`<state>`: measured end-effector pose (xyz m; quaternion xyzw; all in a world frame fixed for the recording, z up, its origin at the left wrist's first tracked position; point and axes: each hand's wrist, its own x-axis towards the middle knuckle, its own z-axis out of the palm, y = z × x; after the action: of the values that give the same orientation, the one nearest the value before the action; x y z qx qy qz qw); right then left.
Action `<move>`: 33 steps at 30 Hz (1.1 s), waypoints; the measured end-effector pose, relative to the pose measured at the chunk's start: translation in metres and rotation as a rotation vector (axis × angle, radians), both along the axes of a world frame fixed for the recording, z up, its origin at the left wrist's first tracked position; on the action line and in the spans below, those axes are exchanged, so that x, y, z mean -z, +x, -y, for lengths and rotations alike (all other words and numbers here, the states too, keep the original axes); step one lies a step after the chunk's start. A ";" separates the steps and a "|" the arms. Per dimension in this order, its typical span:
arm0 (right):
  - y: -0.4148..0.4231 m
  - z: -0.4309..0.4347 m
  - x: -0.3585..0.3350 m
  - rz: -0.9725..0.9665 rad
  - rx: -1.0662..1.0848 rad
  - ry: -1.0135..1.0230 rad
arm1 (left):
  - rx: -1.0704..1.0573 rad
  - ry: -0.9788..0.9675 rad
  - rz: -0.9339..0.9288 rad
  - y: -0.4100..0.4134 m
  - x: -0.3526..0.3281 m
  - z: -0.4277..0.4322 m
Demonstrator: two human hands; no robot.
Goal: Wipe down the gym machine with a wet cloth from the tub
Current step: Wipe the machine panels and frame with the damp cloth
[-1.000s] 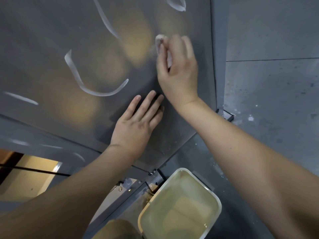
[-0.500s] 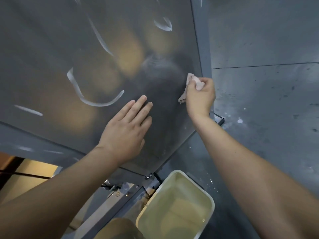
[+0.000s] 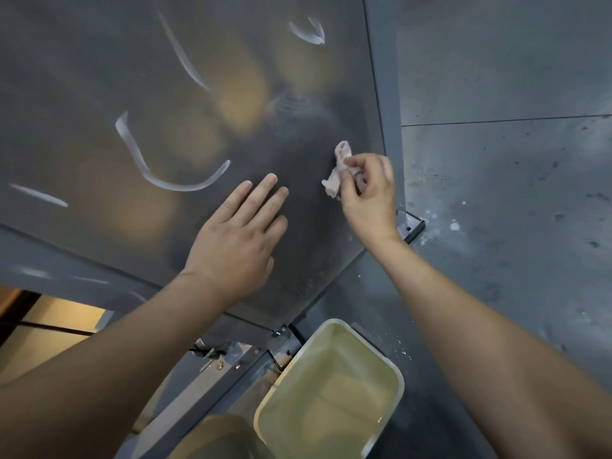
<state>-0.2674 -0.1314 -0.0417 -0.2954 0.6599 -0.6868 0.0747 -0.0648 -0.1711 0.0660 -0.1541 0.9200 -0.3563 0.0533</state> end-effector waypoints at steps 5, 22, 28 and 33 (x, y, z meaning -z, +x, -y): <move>-0.011 0.021 -0.023 0.303 0.104 0.002 | -0.010 -0.005 0.016 0.001 0.000 0.000; 0.010 0.035 -0.058 0.111 0.145 -0.069 | -0.003 -0.005 0.000 0.002 0.005 0.007; 0.017 0.039 -0.074 -0.311 0.054 -0.231 | 0.019 -0.004 -0.005 0.002 0.008 0.011; 0.006 0.044 -0.059 0.209 0.252 -0.023 | 0.023 -0.010 0.018 0.003 0.006 0.011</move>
<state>-0.2612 -0.1757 0.0171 -0.1383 0.6725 -0.7251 0.0528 -0.0621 -0.1820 0.0602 -0.1403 0.9195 -0.3628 0.0567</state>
